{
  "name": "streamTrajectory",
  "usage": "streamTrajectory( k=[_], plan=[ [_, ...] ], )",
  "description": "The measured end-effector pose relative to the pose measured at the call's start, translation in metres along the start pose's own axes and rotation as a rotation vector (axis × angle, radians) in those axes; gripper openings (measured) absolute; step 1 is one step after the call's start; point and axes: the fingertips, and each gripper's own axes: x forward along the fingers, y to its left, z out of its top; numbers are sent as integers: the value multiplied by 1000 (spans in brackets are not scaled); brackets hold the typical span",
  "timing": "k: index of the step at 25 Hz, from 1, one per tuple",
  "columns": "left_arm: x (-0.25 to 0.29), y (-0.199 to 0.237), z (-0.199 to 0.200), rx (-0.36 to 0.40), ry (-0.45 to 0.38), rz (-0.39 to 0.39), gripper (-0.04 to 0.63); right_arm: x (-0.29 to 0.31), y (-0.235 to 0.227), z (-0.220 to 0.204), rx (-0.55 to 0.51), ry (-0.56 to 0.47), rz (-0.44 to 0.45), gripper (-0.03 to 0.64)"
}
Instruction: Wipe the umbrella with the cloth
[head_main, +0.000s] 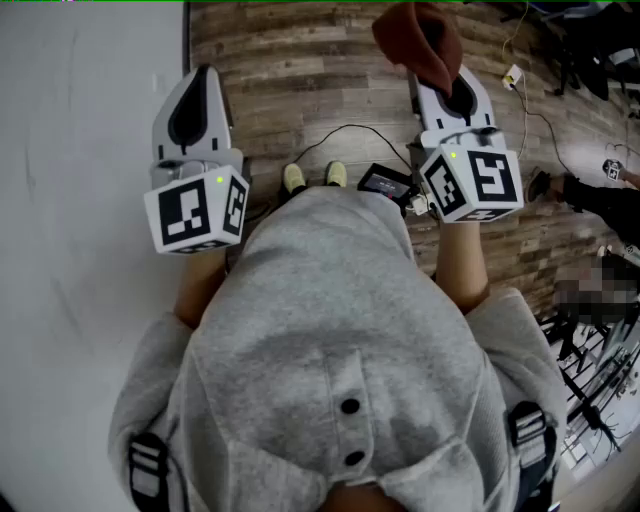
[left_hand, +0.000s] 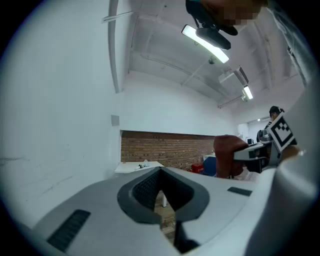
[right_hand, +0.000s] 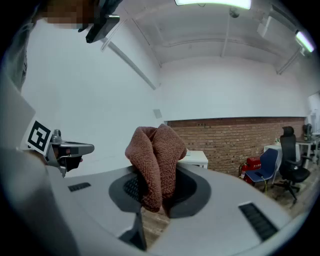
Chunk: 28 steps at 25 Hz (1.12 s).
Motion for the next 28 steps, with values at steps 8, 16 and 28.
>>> streamTrajectory(
  k=[8, 16, 28],
  plan=[
    [-8, 22, 1, -9, -10, -1, 14, 6, 26, 4, 41, -18, 5, 83],
    [-15, 34, -2, -10, -19, -16, 14, 8, 38, 4, 55, -39, -33, 83],
    [26, 25, 3, 72, -34, -27, 14, 50, 18, -3, 89, -75, 26, 83]
  ],
)
